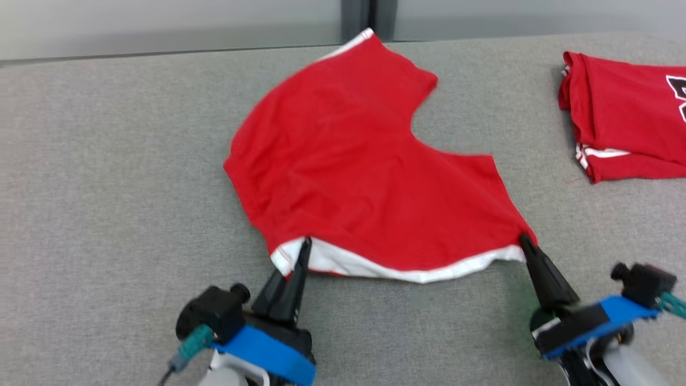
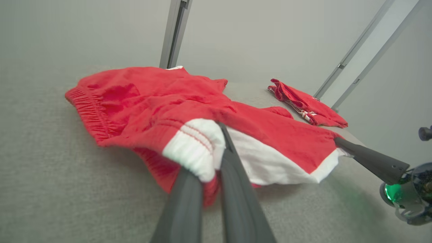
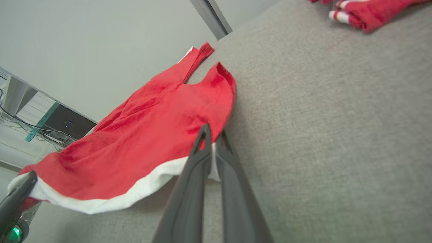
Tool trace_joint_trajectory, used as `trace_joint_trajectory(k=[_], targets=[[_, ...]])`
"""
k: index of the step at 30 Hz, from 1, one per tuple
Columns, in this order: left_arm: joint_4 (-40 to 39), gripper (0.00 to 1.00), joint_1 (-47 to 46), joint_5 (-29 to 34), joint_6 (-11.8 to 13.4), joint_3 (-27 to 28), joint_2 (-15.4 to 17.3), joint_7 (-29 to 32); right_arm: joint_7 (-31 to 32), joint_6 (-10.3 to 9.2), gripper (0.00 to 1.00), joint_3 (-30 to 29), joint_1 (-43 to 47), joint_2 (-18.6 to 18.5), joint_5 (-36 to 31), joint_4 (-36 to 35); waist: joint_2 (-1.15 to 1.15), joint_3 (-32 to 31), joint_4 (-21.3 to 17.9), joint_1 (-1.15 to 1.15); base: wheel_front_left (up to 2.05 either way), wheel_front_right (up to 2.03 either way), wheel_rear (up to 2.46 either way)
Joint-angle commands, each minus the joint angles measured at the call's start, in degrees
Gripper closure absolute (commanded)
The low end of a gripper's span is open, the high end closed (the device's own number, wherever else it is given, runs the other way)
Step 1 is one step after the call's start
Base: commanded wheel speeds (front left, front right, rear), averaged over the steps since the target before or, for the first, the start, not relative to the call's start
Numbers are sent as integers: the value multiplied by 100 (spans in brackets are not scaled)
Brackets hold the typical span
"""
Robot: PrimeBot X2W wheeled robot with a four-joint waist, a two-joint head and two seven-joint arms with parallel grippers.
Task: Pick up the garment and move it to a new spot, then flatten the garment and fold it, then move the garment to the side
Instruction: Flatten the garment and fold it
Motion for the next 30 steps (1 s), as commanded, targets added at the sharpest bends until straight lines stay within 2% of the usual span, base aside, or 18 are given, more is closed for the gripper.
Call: trace_joint_trajectory(k=[1, 7, 14, 20, 26, 30], targets=[[-18, 100, 92, 23, -23, -5, 31, -12, -18, 1, 100, -78, 148, -64, 20, -64, 2, -31, 18, 2, 0, 0, 0], [-154, 100, 565, 6, -54, -156, 77, -7, 134, 2, 100, -590, 1077, 42, -111, -556, 2, -208, 65, 2, 0, 0, 0], [-103, 100, 514, 38, -96, -179, -44, -10, 432, 2, 100, -1049, 1086, 365, -455, -890, 2, -299, 94, 2, 0, 0, 0], [-121, 100, 218, -33, -176, -16, -214, -11, 746, 2, 100, -1503, 388, 660, -412, -774, 2, -220, 167, 2, 0, 0, 0], [17, 100, -309, 15, -272, 155, -389, -12, 1203, 2, 100, -1441, -826, 701, -703, -385, 2, 83, 390, 2, 0, 0, 0], [118, 100, -736, 33, -320, 330, -520, -12, 1511, 2, 100, -1430, -1799, 686, -929, 137, 2, 354, 596, 2, 0, 0, 0]])
